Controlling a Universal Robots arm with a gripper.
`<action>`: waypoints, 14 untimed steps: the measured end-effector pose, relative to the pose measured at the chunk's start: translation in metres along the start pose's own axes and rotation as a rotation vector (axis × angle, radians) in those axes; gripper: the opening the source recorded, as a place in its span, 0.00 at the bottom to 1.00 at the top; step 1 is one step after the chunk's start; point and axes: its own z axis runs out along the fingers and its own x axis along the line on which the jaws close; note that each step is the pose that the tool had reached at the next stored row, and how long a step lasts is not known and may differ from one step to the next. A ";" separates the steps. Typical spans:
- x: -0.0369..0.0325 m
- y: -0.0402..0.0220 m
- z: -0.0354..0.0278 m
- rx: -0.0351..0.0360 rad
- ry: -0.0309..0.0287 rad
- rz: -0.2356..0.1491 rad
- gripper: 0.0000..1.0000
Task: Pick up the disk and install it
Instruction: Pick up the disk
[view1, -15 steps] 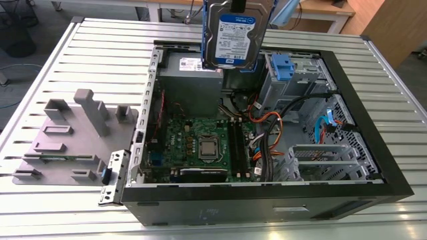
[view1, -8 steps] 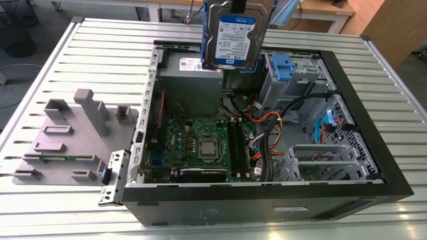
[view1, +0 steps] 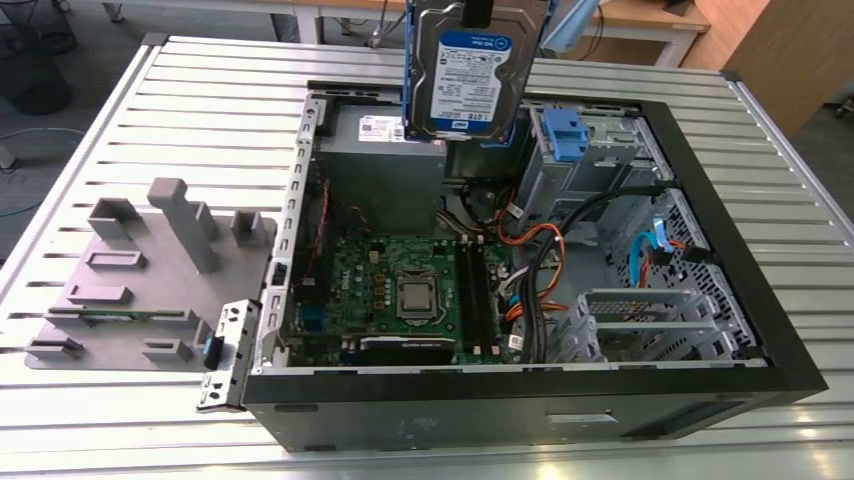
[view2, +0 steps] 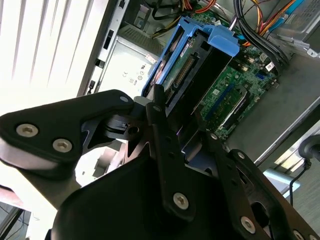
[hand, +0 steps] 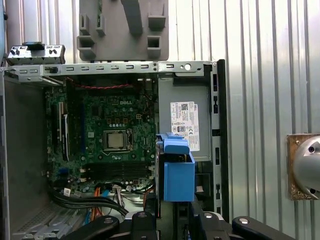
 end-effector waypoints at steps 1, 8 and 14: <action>0.0004 0.0000 0.0000 0.0000 -0.0001 0.000 0.35; 0.0038 -0.0002 -0.0001 0.0000 0.0000 0.000 0.35; 0.0054 -0.0003 -0.0001 0.0001 0.0004 0.000 0.35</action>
